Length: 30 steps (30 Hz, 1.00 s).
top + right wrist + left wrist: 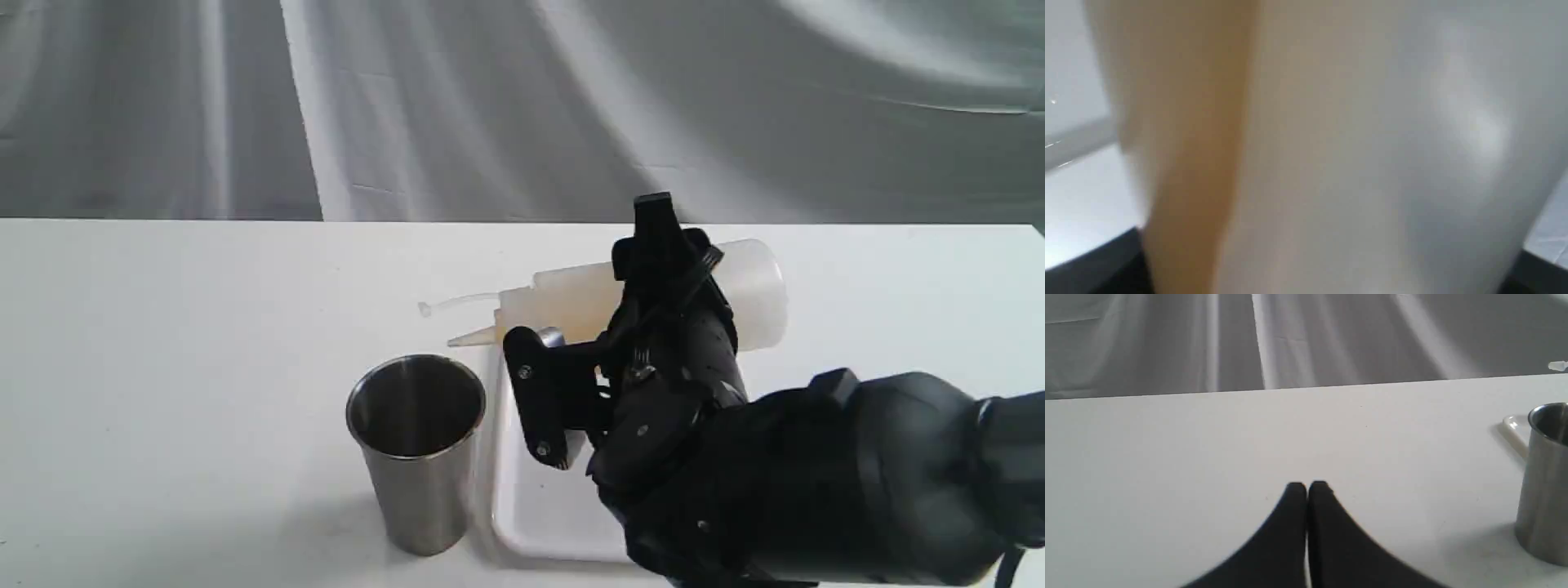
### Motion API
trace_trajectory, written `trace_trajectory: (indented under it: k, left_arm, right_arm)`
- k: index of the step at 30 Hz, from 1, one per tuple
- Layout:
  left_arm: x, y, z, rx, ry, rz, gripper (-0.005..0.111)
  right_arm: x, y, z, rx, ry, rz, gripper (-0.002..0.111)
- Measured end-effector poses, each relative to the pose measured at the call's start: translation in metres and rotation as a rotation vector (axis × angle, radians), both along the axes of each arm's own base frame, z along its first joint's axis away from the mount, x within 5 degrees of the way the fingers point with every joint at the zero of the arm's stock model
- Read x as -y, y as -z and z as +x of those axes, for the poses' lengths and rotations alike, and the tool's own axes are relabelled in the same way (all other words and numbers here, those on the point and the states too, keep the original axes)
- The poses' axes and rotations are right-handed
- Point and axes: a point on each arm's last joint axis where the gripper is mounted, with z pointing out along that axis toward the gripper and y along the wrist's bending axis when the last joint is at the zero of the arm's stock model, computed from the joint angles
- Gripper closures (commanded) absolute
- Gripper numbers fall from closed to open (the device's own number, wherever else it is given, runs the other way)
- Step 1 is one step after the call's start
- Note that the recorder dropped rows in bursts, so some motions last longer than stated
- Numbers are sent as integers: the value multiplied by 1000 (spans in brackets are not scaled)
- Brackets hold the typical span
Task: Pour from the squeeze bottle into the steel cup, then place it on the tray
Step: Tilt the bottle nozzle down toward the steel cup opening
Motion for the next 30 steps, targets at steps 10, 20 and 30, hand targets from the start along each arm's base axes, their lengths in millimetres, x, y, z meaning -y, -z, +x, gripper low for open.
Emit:
trace_trajectory:
  k: [10,20,30]
  left_arm:
    - [0,0,0,0,0,0,107]
    - [0,0,0,0,0,0,107]
    - [0,0,0,0,0,0,107]
  right_arm:
    - [-1,0,-1,-13,-18,-45,108]
    - [-4,0,-3,-23,-39,-86,108]
    - [-6,0,-3,-34,-59,-124,108]
